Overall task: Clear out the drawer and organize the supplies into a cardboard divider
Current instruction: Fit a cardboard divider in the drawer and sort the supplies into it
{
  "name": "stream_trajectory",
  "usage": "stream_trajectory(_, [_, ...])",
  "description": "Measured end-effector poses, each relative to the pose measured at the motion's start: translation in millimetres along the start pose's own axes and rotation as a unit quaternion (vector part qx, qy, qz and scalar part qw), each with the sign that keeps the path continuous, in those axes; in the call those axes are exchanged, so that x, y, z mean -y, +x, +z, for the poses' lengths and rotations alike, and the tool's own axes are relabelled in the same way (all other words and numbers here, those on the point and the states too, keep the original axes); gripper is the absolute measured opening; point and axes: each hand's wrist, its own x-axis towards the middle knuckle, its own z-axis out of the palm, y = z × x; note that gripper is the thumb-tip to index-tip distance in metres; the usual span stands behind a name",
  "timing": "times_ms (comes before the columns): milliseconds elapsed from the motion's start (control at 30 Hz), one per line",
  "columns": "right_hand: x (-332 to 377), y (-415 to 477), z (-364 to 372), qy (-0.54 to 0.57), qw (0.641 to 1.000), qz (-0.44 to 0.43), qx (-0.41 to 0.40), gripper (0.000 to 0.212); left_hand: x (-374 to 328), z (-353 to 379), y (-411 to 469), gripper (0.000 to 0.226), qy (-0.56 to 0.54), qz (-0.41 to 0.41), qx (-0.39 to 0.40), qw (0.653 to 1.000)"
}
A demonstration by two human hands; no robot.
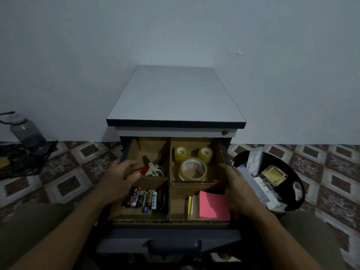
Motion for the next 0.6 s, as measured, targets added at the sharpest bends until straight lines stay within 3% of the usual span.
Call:
stream_trajectory(267, [-1,21,-2,0.043,0.998,0.025,-0.045,0.063,-5,0,19,0.019,-0.053,0.014,-0.018,0.998])
stream_trajectory(400, [5,37,-3,0.066,0.993,0.072,-0.066,0.034,-10,-3,38,0.027,-0.072,-0.006,-0.031,0.997])
stream_trajectory(600, [13,54,-10,0.06,0.989,0.108,-0.083,0.036,-22,-15,51,0.05,-0.083,-0.047,-0.039,0.995])
